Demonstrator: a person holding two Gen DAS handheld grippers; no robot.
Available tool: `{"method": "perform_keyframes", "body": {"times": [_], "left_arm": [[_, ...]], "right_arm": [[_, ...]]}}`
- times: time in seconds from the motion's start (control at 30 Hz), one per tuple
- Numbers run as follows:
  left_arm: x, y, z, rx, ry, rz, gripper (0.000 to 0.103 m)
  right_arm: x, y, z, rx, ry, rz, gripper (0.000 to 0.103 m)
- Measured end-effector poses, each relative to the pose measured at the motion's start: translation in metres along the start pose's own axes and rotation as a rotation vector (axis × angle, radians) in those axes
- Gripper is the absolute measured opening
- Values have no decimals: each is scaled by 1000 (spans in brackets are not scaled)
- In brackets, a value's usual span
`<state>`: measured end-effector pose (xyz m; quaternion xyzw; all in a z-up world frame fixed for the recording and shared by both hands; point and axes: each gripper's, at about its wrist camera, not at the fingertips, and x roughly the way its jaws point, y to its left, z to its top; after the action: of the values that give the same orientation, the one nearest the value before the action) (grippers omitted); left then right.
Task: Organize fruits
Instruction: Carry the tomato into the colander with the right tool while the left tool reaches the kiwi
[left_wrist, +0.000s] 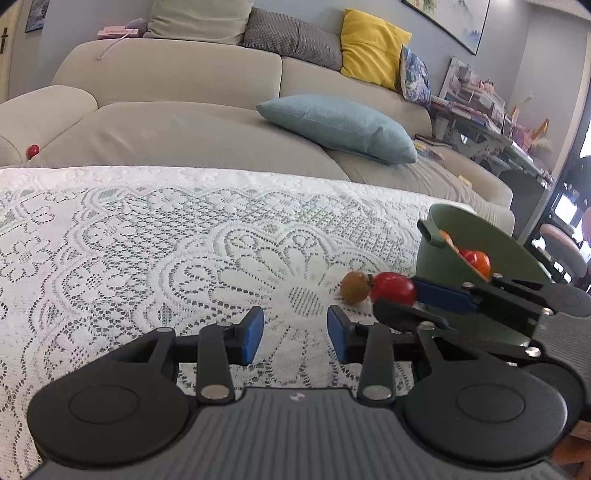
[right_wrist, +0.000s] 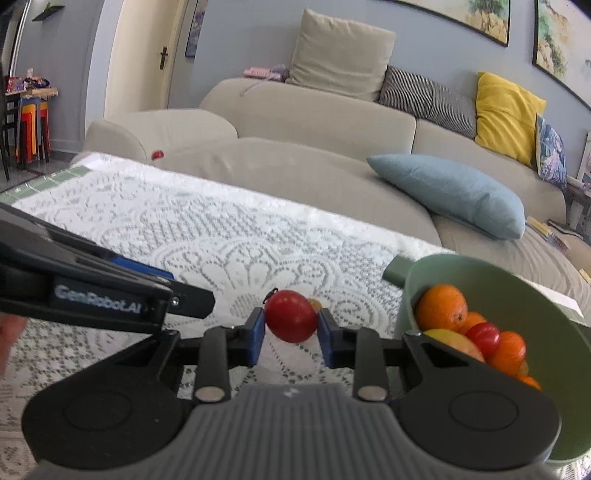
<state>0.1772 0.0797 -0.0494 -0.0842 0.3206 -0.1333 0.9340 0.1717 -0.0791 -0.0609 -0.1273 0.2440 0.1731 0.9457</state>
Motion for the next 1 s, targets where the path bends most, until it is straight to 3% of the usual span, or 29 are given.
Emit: {"method": "perform_keyframes", "body": {"times": [0.4,0.57,1.0], "left_arm": [[-3,-19,12,59,-33,-22,45],[10,-38,15,127,-22,-19,55],[44,-60,16,175,19,-35,60]], "right_arm": [[-41,-41,16,80,-106,-47,28],[-42,-67,16,138,-90,-89,28],[-37,-132,6,321,-6,-122,28]]}}
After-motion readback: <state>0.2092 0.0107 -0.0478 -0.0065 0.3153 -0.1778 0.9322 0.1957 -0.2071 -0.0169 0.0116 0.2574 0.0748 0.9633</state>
